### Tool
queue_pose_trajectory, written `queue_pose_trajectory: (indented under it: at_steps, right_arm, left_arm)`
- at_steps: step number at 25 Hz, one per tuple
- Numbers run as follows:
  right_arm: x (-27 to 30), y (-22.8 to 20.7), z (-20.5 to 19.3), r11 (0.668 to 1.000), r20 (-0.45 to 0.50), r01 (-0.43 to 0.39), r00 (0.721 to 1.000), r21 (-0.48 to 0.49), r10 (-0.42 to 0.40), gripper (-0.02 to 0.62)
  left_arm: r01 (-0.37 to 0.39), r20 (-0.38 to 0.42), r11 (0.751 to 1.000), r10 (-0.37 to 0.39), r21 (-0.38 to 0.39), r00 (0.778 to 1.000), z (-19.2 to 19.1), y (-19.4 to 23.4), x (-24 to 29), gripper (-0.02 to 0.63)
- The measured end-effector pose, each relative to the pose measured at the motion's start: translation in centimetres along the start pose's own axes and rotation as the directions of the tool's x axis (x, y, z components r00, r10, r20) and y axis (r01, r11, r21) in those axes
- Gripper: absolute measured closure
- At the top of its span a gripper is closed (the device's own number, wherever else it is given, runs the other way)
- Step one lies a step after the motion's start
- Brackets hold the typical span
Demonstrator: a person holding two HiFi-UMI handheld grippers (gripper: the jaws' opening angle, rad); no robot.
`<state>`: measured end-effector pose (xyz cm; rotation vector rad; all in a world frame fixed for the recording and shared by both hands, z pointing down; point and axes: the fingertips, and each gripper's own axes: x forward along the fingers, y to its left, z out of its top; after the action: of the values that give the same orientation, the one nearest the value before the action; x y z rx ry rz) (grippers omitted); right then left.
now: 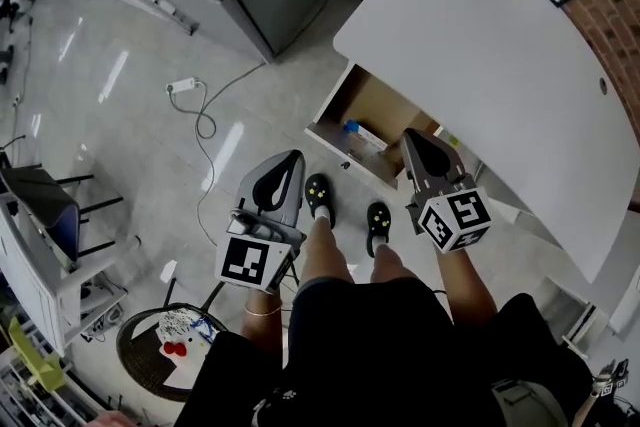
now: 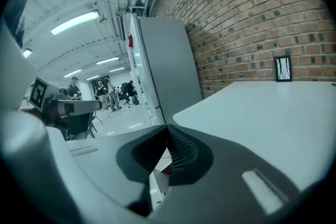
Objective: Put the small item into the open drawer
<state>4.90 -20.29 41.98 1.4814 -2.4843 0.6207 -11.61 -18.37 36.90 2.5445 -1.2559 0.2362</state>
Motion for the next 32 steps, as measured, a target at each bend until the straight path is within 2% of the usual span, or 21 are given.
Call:
queue_pose_trajectory:
  at_steps: [7, 14, 22, 27, 32]
  right_arm:
    - [-3.5, 0.3, 4.6, 1.000, 0.070, -0.011, 0.997, -0.017, 0.012, 0.586]
    - [-6.6, 1.3, 6.8, 0.999, 0.115, -0.043, 0.993, 0.010, 0.042, 0.586]
    - [-9.4, 2.2, 10.1, 0.998, 0.177, -0.065, 0.982, -0.014, 0.066, 0.586]
    - [-10.7, 2.4, 10.9, 0.998, 0.198, -0.058, 0.978, -0.017, 0.060, 0.586]
    - [-11.3, 2.5, 11.5, 0.998, 0.209, -0.052, 0.976, -0.033, 0.058, 0.586]
  left_arm:
    - [0.041, 0.012, 0.998, -0.042, 0.046, 0.999, 2.5, -2.9, -0.2, 0.611]
    - [0.077, 0.049, 0.994, -0.081, 0.083, 0.996, 5.7, -5.8, 0.8, 0.612]
    - [0.114, 0.088, 0.986, -0.125, 0.122, 0.988, 8.5, -8.0, 1.2, 0.612]
    - [0.141, 0.111, 0.978, -0.159, 0.156, 0.981, 9.5, -9.4, 1.2, 0.611]
    - [0.145, 0.129, 0.977, -0.165, 0.156, 0.978, 10.1, -9.8, 1.2, 0.611]
